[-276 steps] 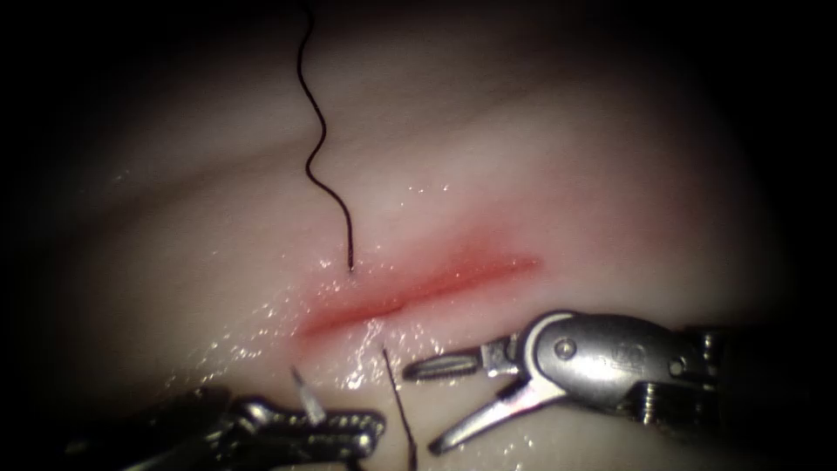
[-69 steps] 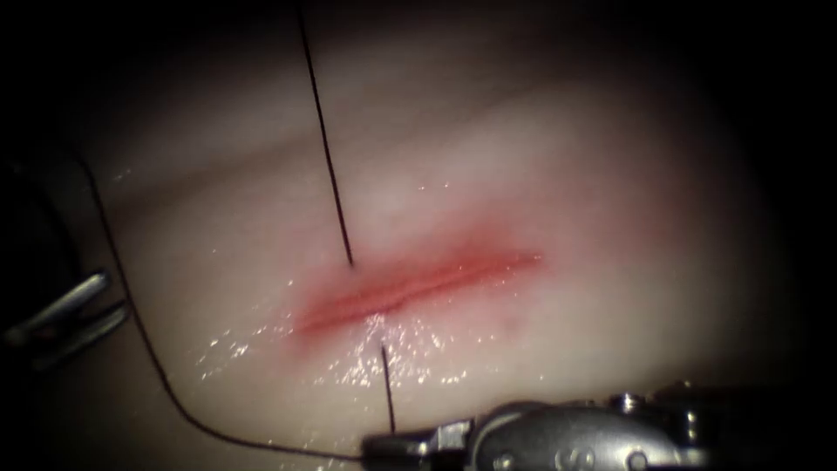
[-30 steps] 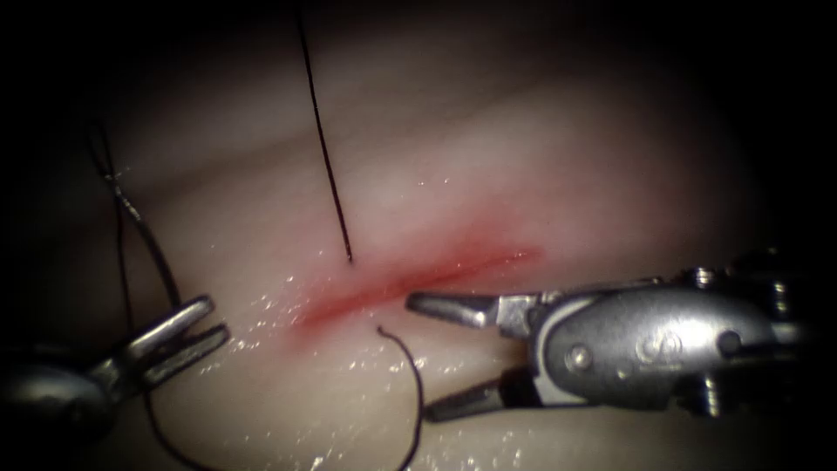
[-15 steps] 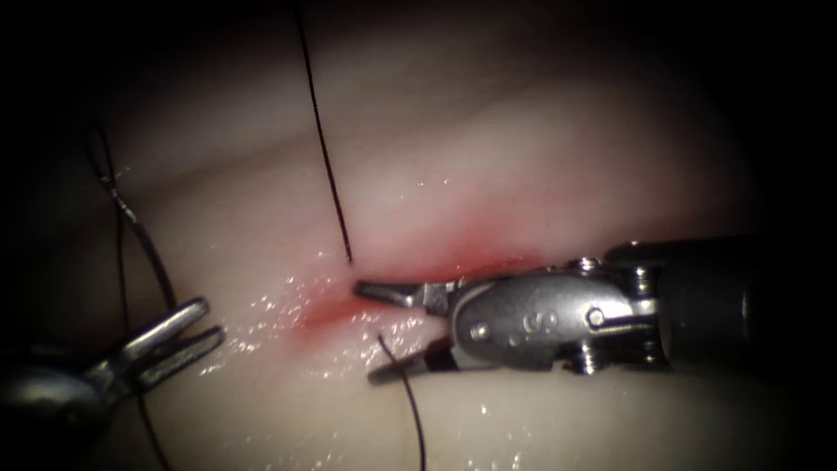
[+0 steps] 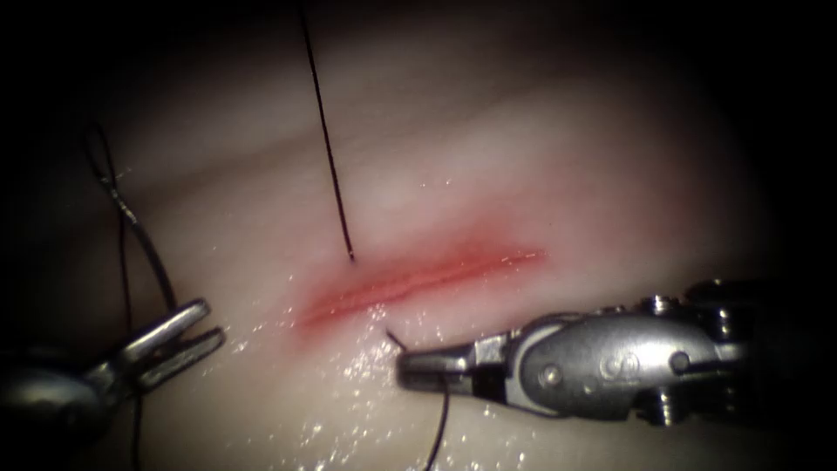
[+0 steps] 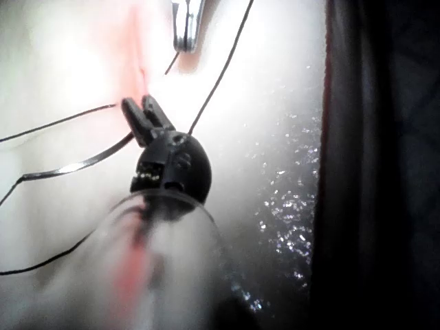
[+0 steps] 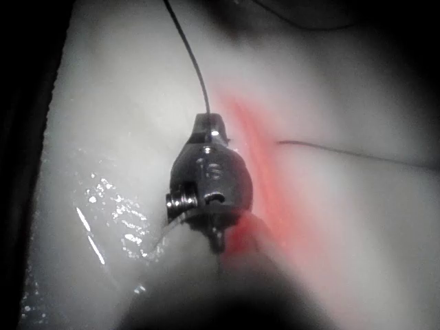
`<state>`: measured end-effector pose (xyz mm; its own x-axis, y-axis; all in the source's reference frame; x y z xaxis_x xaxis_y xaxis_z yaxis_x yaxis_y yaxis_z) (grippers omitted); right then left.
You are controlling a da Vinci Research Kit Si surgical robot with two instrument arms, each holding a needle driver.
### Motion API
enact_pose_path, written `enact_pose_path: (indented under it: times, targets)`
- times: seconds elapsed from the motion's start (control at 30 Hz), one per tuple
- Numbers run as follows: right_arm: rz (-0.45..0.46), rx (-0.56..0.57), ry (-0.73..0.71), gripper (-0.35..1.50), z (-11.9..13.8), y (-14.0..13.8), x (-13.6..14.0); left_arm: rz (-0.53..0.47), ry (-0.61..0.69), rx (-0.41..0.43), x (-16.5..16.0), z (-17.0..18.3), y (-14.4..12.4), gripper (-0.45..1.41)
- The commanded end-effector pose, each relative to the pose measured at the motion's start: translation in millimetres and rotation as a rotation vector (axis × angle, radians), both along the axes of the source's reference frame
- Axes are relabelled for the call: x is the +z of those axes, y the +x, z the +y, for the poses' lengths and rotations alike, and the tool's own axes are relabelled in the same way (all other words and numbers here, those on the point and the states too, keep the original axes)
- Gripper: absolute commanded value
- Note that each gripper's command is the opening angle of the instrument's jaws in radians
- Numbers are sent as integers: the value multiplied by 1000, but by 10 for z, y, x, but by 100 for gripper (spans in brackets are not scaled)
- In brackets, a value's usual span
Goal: Wound Closure
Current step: With the right end-effector, pull the suture through the wound.
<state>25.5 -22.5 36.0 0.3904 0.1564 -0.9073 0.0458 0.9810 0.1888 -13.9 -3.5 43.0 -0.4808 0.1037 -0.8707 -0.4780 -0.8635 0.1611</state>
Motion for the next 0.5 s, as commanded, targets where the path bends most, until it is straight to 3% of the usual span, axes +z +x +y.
enact_pose_path:
  times: [0.03, 0.27, 0.4, 0.5]
  targets:
    - [15, -29, 4, -35, -23, 9, -13, -1, 1, 1, 7, -2, -5, -45]
    - [63, -148, 3, -35, -92, 20, -84, -1, 1, 0, 7, -2, -5, -45]
    - [110, -231, 9, -35, -131, 42, -123, -1, 1, 0, 7, -2, -5, -45]
    - [123, -272, 13, -35, -143, 55, -140, -1, 1, 0, 7, -2, -5, -45]
